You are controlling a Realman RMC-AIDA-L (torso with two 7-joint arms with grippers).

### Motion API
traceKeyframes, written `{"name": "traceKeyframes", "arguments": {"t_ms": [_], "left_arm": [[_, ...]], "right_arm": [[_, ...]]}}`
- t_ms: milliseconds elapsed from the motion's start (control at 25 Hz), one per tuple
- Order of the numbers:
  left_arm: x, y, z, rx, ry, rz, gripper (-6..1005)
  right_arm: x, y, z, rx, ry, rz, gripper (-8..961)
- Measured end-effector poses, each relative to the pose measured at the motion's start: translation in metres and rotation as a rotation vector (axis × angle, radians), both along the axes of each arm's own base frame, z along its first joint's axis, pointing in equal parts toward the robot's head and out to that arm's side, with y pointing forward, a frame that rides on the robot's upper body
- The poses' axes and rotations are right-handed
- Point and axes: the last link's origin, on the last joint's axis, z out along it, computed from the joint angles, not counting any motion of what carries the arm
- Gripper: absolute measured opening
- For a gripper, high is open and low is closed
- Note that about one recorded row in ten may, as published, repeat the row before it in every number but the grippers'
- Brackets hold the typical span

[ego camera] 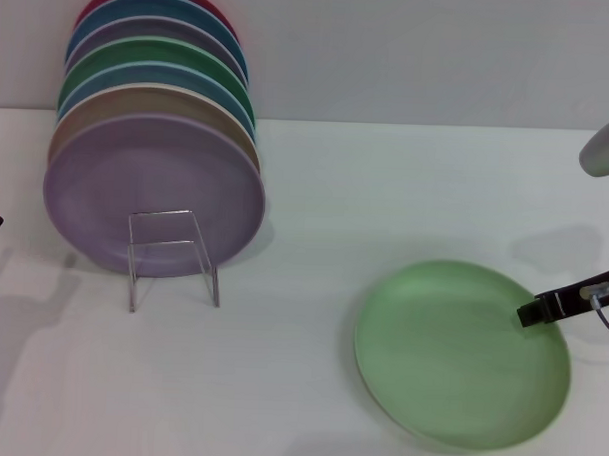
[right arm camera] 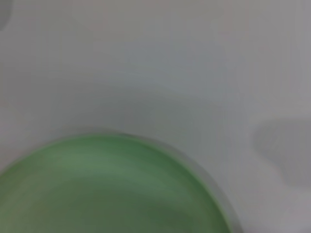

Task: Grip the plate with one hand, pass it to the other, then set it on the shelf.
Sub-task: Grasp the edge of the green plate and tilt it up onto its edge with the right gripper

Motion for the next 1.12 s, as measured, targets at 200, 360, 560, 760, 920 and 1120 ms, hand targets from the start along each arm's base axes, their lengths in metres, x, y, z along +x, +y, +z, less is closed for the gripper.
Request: {"name": "traceKeyframes", "arguments": {"t_ms": [200, 360, 560, 760, 920, 1120], "left_arm": [[0.0000, 0.0005, 0.0000, 0.000, 0.000, 0.001, 840], [-0.0002, 0.0007, 0.0001, 0.000, 0.000, 0.002, 840], [-0.0003, 0.0007, 0.0002, 0.001, -0.001, 0.003, 841], [0.0001, 0.0012, 0.0002, 0.001, -0.001, 0.002, 841], [0.0003, 0.0015, 0.0002, 0.001, -0.001, 0.001, 841], [0.0005, 0.0017, 0.0002, 0.001, 0.000, 0.000, 840]], "right_arm": [[0.0050, 0.0000, 0.0003, 0.000, 0.003, -0.009, 274], [0.0072, 0.0007, -0.0010, -0.006, 0.007, -0.018, 209], [0.0078, 0.0009, -0.0003, -0.003, 0.009, -0.021, 127], [0.0091, 0.0018, 0.0010, 0.002, 0.005, -0.005, 85], [0.0067, 0.0041, 0.0027, 0.011, 0.000, 0.034, 77], [-0.0003, 0.0090, 0.0079, 0.049, 0.008, 0.072, 52]]}}
